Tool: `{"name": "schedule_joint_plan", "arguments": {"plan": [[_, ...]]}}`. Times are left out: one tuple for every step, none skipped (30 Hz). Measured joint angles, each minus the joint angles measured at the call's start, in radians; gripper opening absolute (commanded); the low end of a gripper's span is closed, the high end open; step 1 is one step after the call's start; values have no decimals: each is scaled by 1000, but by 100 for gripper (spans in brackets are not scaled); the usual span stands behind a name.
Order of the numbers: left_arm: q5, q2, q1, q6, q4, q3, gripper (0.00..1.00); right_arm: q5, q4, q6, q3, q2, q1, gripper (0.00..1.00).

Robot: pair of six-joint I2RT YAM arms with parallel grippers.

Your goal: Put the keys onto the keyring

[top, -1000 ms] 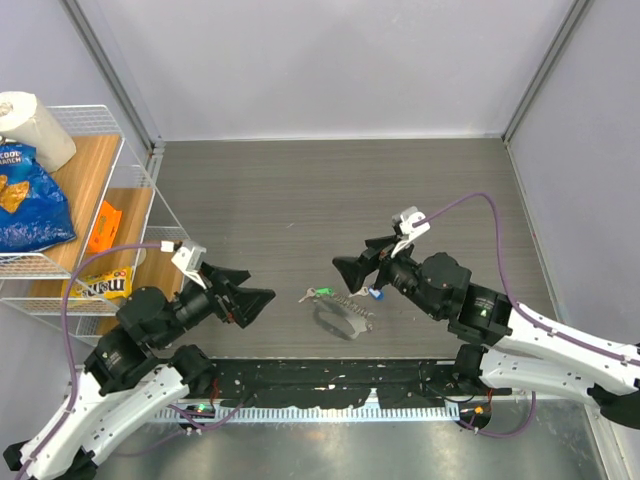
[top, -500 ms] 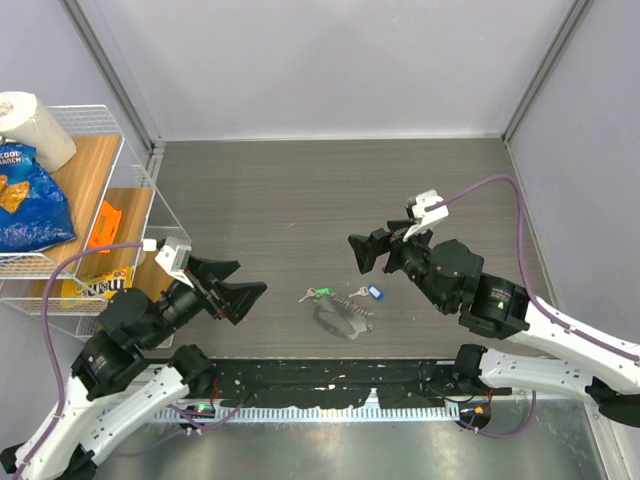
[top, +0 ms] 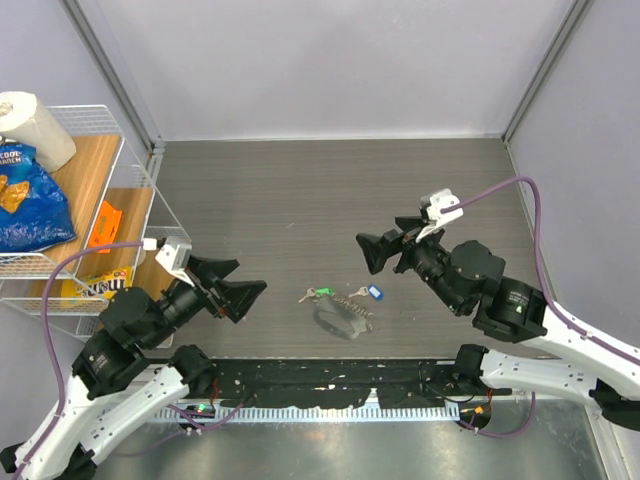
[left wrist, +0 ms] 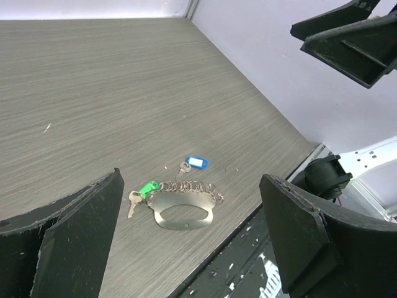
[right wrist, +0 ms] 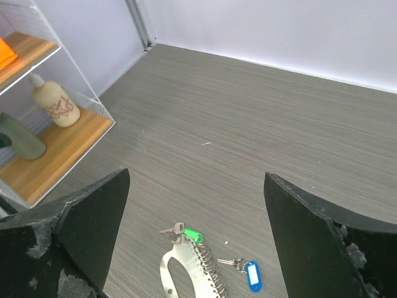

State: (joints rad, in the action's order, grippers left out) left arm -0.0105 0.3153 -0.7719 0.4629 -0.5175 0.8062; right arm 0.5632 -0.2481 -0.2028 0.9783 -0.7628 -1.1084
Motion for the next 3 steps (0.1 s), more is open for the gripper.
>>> {"name": "schedule_joint_plan", "arguments": {"plan": [[4,0,0,0,0,0,100,-16,-12,10,6,-2,0,95],[8,0,0,0,0,0,100,-30,-31,17,19,-11,0,96],[11,0,0,0,0,0,100,-35,-40,20,32,-18,0,95]]}}
